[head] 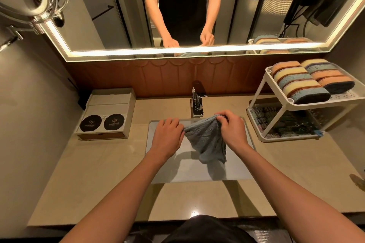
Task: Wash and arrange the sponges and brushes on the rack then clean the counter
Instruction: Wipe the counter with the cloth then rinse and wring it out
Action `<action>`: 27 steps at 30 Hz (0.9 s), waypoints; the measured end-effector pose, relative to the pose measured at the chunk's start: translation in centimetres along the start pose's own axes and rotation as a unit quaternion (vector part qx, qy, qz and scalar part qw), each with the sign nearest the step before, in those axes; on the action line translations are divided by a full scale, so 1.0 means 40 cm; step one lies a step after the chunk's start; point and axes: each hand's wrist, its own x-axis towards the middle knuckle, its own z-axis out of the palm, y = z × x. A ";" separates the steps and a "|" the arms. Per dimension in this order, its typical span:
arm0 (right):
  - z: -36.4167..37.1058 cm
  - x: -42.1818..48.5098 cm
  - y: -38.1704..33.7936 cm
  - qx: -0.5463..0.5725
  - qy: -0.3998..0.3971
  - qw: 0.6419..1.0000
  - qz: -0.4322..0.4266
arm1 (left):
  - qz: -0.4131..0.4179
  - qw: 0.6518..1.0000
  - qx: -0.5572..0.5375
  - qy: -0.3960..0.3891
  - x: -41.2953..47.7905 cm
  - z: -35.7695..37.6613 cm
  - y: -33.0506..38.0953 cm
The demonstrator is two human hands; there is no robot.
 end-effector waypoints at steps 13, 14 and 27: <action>-0.017 0.004 -0.065 0.057 -0.078 0.995 -0.031 | -0.272 0.881 -0.386 -0.025 0.041 0.006 -0.031; -0.021 0.005 -0.072 0.066 -0.076 0.994 -0.032 | -0.315 0.803 -0.503 -0.049 0.041 0.011 -0.040; -0.087 0.025 -0.142 0.068 -0.044 0.992 -0.099 | -0.250 0.630 -0.687 -0.261 0.046 0.068 -0.014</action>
